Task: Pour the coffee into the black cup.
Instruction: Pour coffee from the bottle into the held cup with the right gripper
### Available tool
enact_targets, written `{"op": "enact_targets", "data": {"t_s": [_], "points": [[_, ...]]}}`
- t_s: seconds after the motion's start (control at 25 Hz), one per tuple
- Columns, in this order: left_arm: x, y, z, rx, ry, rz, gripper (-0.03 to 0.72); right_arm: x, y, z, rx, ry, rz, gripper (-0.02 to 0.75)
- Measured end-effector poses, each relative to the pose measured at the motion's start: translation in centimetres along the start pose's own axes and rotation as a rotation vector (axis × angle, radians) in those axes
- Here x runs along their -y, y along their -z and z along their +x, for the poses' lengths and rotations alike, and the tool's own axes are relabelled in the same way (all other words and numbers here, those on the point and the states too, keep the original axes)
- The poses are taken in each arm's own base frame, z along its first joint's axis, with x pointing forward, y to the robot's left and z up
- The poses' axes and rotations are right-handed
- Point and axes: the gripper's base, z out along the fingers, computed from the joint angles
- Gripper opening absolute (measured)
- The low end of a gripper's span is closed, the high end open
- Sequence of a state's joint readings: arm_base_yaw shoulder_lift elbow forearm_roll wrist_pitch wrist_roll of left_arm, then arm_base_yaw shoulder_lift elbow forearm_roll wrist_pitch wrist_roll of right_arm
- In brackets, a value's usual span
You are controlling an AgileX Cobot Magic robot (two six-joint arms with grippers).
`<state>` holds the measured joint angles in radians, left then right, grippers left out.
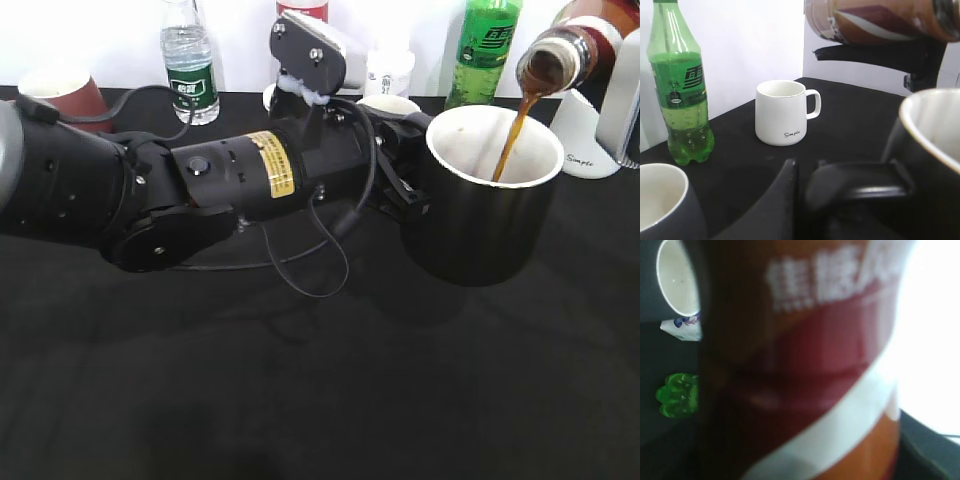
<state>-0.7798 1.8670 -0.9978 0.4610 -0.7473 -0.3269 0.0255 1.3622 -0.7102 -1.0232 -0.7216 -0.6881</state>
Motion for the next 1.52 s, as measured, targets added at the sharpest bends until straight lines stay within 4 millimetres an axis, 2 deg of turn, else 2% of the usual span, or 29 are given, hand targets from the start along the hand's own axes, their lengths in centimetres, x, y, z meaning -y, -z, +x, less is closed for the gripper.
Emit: {"op": "enact_targets", "data": {"t_s": [1.52], "points": [[0.0, -0.01, 0.03, -0.001, 0.0, 0.001, 0.054, 0.01, -0.01, 0.05, -0.004, 0.057, -0.001, 0.532]]}}
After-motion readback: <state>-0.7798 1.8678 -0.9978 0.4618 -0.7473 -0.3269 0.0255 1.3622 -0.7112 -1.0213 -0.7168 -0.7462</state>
